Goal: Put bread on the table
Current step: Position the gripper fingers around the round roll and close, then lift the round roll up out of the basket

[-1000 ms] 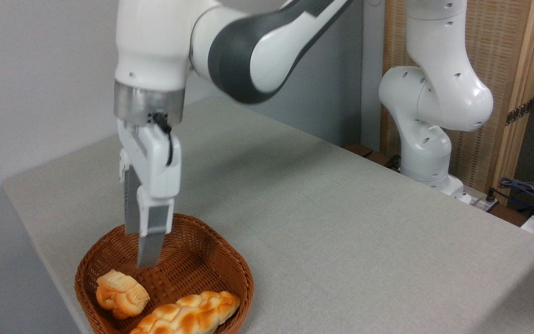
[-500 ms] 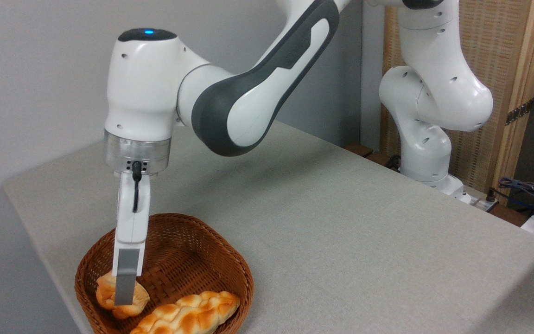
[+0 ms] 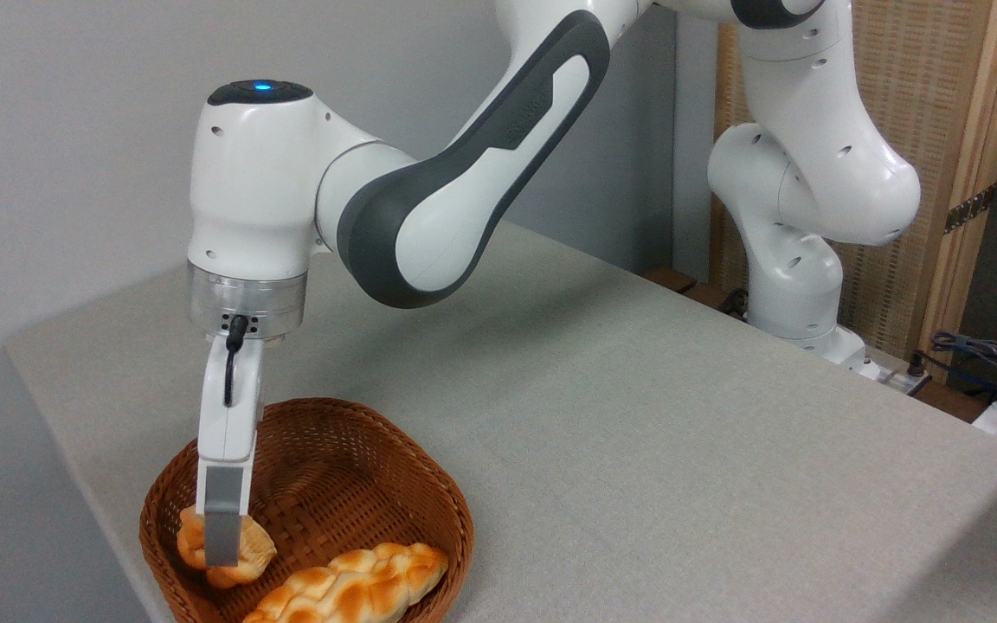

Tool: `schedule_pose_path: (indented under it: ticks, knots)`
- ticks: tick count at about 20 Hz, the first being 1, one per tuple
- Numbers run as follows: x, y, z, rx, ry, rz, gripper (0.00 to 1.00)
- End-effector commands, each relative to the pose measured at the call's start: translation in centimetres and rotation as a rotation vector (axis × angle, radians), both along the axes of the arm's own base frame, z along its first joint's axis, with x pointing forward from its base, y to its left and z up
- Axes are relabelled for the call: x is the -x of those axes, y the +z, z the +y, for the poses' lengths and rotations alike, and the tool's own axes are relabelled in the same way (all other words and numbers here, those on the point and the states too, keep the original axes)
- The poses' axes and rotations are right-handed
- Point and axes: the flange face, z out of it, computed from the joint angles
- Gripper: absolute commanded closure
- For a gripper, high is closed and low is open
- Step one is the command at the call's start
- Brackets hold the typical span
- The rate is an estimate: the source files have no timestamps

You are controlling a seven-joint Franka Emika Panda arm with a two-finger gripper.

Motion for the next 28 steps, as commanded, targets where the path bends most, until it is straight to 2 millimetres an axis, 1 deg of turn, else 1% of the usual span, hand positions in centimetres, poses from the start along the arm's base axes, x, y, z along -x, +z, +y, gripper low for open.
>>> schedule_pose_path:
  ticks: [1,10,12,15,18,21,23,25,26,28]
  knots:
    - [-0.2,0.3,0.0,-0.013,-0.017,-0.017,0.62]
    - [0.0,0.8,0.0,-0.003,-0.011,-0.015,0.62]
    - [0.1,0.9,-0.1,-0.003,-0.013,-0.012,0.65]
    - [0.1,1.1,-0.1,-0.001,-0.011,-0.011,0.66]
    - [1.2,3.1,0.0,0.002,-0.004,0.036,0.64]
    - [3.6,6.2,0.3,-0.017,0.0,0.118,0.64]
    - [4.8,7.9,0.9,-0.027,0.005,0.15,0.64]
    - [5.2,8.5,0.8,-0.031,0.002,0.152,0.65]
    - [5.5,9.1,0.9,-0.033,0.001,0.15,0.65]
    - [6.8,10.5,1.2,-0.047,-0.014,0.183,0.65]
